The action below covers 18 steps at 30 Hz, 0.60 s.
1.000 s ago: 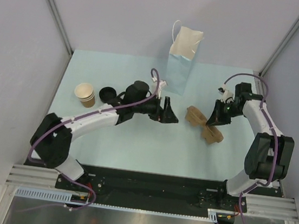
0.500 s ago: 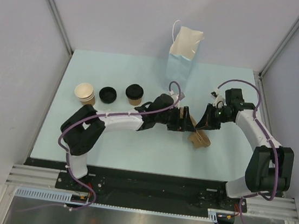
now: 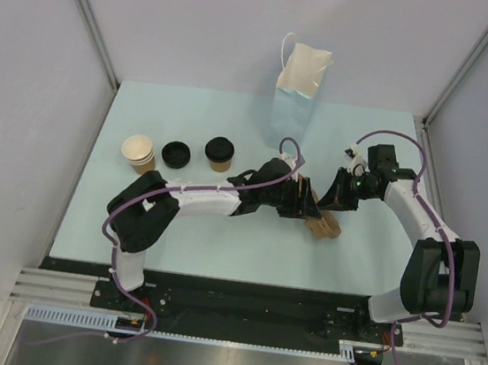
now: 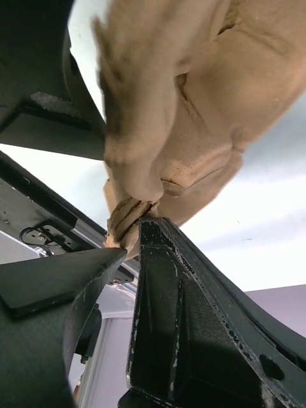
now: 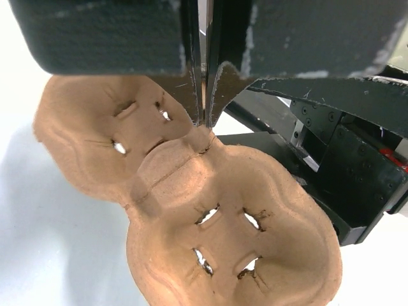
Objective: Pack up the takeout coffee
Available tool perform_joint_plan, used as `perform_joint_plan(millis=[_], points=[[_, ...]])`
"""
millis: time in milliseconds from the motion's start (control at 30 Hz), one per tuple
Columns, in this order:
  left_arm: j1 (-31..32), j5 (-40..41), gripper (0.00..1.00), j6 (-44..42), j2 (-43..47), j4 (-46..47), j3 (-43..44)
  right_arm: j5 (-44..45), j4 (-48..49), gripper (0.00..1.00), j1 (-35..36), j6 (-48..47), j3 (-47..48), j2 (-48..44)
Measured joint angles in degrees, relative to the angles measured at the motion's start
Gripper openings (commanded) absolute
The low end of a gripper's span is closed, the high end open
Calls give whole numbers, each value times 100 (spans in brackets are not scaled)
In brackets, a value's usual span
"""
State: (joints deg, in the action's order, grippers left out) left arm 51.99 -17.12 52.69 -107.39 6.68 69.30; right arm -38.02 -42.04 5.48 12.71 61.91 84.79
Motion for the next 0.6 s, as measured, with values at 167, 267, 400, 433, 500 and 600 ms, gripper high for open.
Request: perform_joint_plan(millis=[167,267,400,433,500,600], points=[[-28,-4,59,48,-13,57,-24,-7,15,0,-37,20,-20,0],[-50,-15,59,83,-13,116,-61,-31,48,0,-59,28,-20,0],[-90,-55,60,101,-13,199,-175,-55,76,0,-76,37,-22,0],[-103,-66,62,109,-13,212,-205,-61,76,0,-83,37,-22,0],[-129,-96,65,131,-13,223,-247,-98,79,0,-105,39,-28,0],[-157,-140,68,140,-13,249,-280,-151,103,0,-122,57,-63,-7]])
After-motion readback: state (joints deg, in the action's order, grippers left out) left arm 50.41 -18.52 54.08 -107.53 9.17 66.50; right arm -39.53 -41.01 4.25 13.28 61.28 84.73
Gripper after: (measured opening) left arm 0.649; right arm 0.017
